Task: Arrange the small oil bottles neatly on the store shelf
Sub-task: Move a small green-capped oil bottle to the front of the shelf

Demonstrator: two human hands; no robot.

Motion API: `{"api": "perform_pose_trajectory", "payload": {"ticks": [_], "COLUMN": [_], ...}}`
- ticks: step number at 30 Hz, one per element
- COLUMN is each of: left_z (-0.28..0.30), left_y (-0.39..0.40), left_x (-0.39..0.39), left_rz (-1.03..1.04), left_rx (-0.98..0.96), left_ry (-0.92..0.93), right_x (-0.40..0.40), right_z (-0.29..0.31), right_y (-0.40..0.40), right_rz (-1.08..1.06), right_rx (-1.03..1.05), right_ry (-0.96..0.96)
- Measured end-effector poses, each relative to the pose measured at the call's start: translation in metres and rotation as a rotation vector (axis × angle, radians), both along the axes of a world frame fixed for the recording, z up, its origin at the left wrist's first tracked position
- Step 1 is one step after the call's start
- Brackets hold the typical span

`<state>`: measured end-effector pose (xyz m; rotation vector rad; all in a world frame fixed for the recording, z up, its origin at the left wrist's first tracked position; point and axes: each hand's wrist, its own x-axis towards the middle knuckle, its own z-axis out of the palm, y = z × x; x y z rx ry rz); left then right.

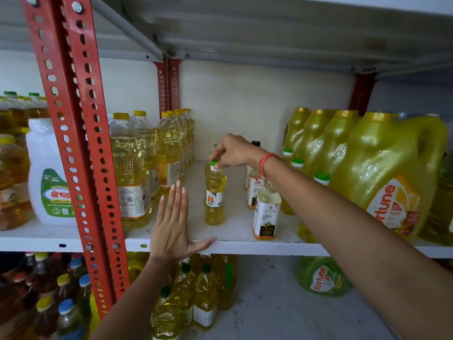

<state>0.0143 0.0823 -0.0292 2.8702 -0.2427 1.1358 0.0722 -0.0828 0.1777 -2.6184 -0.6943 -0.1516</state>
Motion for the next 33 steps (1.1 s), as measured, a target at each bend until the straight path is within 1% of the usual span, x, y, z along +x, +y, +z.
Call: {"api": "perform_pose_trajectory", "payload": {"ticks": [4,7,11,16,20,23,33], "left_z": [-0.001,-0.001,-0.001,0.004,0.005,0.003,0.003], "left_y": [0.004,0.004,0.004,0.005,0.005,0.005,0.003], "left_x": [0.001,0.0,0.0,0.002,0.001,-0.001,-0.004], "left_rz": [-0.065,-0.067,-0.064,-0.056,-0.059,-0.056,-0.061], "left_rx": [0.072,0.066,0.053,0.055,0.057,0.056,0.052], "left_ry": [0.06,0.099,0.122,0.119,0.118,0.121,0.139], "right_x": [0.002,0.003,0.003,-0.005,-0.017,-0.026,-0.036], "right_z": [0.001,0.0,-0.008,-0.005,-0.004,-0.005,-0.008], "right_y": [-0.003,-0.003,0.002,0.001,-0.003,-0.008,-0.018], "right_rz": [0.03,0.023,-0.035,0.003,0.06,0.076,0.076], "right_rx": [0.043,0.127,0.173,0.125,0.069,0.058,0.141], "right_ry": [0.068,0.108,0.058,-0.035,-0.068,-0.059,-0.013]}}
